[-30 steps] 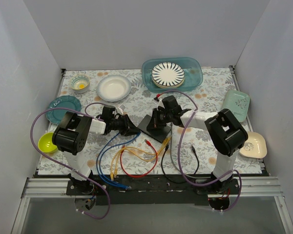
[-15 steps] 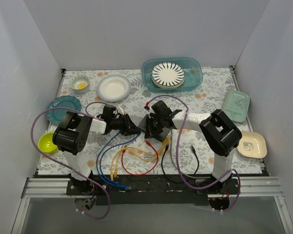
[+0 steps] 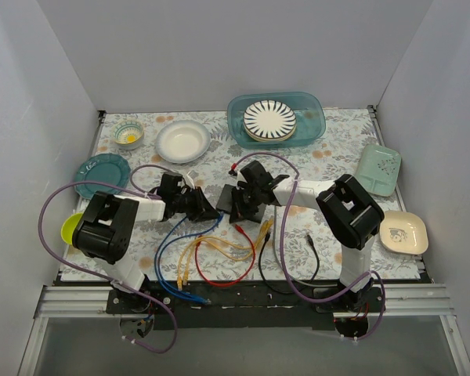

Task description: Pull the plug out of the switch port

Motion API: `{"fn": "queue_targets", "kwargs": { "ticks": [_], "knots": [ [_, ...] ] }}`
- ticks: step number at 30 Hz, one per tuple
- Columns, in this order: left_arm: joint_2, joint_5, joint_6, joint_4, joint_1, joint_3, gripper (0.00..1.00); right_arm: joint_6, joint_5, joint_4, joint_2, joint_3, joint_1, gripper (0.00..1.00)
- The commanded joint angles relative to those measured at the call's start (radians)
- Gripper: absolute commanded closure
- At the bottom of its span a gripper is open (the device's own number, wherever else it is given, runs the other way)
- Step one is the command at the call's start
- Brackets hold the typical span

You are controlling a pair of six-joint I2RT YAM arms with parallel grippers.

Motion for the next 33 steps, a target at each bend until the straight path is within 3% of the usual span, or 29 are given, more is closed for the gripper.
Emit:
{"fn": "queue_targets", "kwargs": {
  "ticks": [1,8,11,17,22,27,33],
  "knots": [
    [-0.071,-0.010,0.067,-0.146,0.005,-0.024,1.00,-0.025,0.102,0.009,-0.021,-0.029,-0.028,0.99],
    [-0.050,0.017,0.049,-0.124,0.005,-0.035,1.00,-0.018,0.081,0.011,0.000,-0.020,-0.029,0.99],
    [-0.084,-0.038,0.037,-0.138,0.006,-0.046,0.99,-0.022,0.079,0.020,-0.013,-0.024,-0.028,0.99],
    [-0.142,-0.085,-0.040,-0.069,0.043,-0.057,0.64,-0.018,0.058,0.023,-0.072,-0.030,-0.028,0.99],
    [-0.142,-0.104,-0.108,-0.018,0.107,-0.046,0.51,-0.031,0.021,0.038,-0.159,-0.030,-0.023,0.99],
    [-0.062,-0.027,-0.117,0.038,0.109,-0.014,0.51,0.001,0.035,0.063,-0.141,0.006,-0.043,0.99],
    [-0.035,0.042,-0.143,0.122,0.106,-0.031,0.55,0.187,-0.080,0.205,0.002,-0.009,-0.144,0.99]
  ]
}}
